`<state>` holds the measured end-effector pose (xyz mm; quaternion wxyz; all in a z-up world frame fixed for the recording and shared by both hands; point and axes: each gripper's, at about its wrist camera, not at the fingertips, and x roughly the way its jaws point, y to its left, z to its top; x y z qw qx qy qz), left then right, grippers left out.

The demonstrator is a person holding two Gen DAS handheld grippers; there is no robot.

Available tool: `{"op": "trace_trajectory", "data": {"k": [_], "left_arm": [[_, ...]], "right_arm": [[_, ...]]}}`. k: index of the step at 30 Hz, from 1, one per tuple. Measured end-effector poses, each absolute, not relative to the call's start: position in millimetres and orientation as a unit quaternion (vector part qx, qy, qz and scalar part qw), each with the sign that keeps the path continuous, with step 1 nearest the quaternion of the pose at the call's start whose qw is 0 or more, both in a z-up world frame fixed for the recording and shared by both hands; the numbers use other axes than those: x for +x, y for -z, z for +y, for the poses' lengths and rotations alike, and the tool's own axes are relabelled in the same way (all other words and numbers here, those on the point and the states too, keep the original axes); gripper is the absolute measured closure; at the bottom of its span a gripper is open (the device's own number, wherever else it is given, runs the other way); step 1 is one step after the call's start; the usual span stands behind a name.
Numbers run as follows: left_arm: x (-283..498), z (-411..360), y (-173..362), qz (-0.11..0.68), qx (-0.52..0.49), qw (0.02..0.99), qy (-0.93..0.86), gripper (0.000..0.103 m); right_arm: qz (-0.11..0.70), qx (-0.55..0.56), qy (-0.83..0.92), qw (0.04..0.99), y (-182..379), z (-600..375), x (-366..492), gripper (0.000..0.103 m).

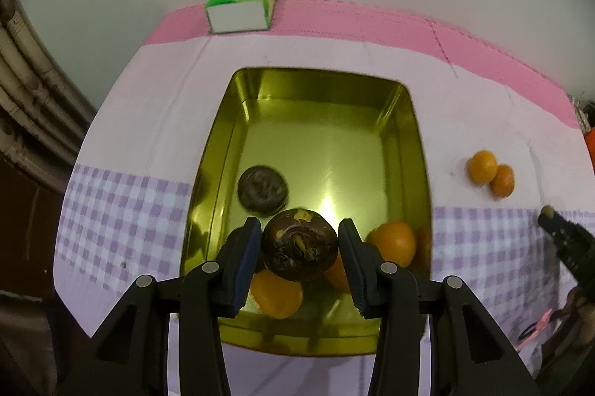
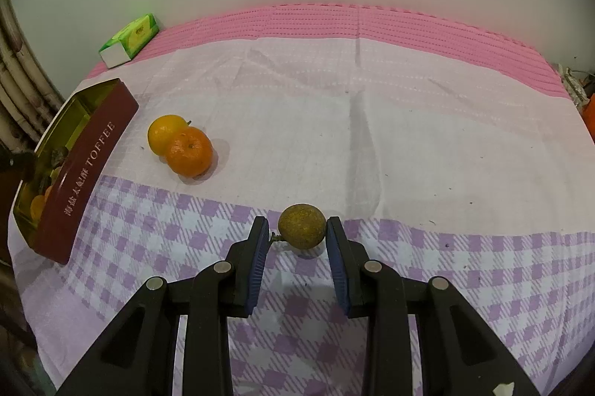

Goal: Organize fruits
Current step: 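Carry the dark persimmon into the tin tray and open left tool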

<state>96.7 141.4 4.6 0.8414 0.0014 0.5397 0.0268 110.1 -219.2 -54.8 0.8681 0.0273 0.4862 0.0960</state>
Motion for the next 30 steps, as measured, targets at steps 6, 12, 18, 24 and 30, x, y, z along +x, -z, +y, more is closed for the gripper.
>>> {"op": "trace_trajectory", "data": {"k": [6, 12, 18, 24, 30], "left_arm": [[90, 151, 4, 0.545, 0.001, 0.838, -0.025, 0.059], [83, 148, 15, 0.553, 0.011, 0.833, -0.013, 0.059], [82, 139, 19, 0.553, 0.024, 0.833, 0.005, 0.059], [82, 134, 21, 0.548, 0.031, 0.836, 0.014, 0.059], [78, 130, 25, 0.544, 0.031, 0.838, 0.020, 0.059]], "right_arm": [[0.483, 0.027, -0.093, 0.870, 54, -219, 110, 0.074], [0.482, 0.030, -0.094, 0.870, 53, -218, 108, 0.074], [0.475, 0.035, -0.098, 0.874, 45, -213, 105, 0.074], [0.470, 0.037, -0.106, 0.876, 37, -201, 101, 0.074], [0.461, 0.038, -0.124, 0.878, 27, -178, 98, 0.074]]}}
